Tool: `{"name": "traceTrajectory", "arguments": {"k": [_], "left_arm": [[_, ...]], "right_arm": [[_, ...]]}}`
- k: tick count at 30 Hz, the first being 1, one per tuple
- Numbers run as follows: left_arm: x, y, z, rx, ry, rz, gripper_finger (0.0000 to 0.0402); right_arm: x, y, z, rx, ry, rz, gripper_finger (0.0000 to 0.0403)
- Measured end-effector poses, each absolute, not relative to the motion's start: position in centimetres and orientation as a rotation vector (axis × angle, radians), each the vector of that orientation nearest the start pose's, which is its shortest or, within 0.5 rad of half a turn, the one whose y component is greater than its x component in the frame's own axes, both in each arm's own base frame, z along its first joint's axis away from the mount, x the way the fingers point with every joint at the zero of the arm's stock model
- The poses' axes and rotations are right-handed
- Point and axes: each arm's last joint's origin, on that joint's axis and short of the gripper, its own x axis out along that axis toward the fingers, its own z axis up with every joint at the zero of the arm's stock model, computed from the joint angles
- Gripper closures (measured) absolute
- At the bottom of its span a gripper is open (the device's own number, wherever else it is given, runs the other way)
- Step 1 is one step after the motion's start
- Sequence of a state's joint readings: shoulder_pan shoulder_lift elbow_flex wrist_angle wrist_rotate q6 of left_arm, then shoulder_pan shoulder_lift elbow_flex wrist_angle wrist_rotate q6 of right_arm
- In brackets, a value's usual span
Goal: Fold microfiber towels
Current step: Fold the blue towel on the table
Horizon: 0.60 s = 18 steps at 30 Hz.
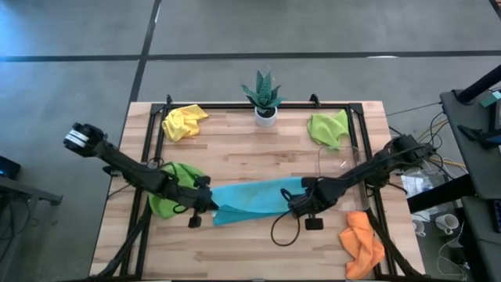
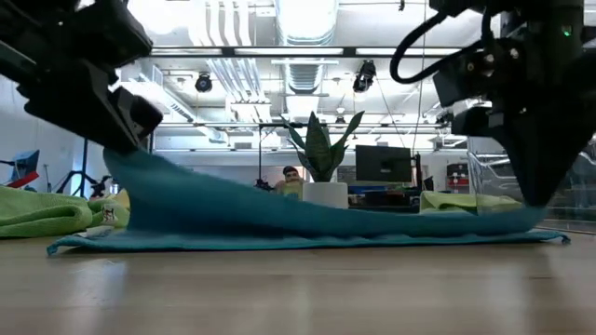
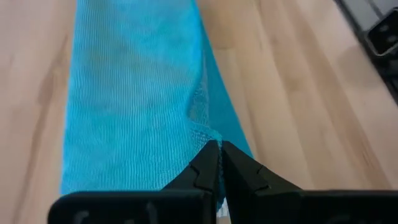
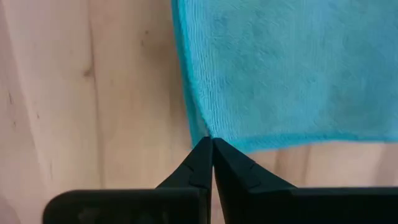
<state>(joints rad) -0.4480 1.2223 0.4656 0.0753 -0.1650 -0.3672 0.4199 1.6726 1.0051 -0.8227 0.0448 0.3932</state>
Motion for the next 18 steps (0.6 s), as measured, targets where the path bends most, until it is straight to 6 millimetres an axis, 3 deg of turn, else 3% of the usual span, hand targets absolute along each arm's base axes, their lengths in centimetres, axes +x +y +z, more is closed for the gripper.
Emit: {"name": "traceTrajectory", "arguments": {"k": [4, 8, 13, 18], "left_arm": [[20.6, -9.4, 15.6, -0.182, 0.739, -0.118, 0.0398], [20.8, -9.5, 15.4, -0.217, 0.756, -0.1, 0.0367], [21.2, -9.8, 17.7, -0.262, 0.698, -0.181, 0.0311], [21.0, -9.7, 19.5, -0.192, 0.602, -0.214, 0.0275]], "right_arm": [[26.1, 11.5, 16.3, -0.02, 1.459, 0.019, 0.039], [26.0, 11.5, 16.6, -0.02, 1.478, 0.006, 0.0363], [26.3, 11.6, 18.1, -0.029, 1.509, -0.017, 0.0311], [27.4, 11.6, 19.1, -0.098, 1.368, -0.105, 0.027]]}}
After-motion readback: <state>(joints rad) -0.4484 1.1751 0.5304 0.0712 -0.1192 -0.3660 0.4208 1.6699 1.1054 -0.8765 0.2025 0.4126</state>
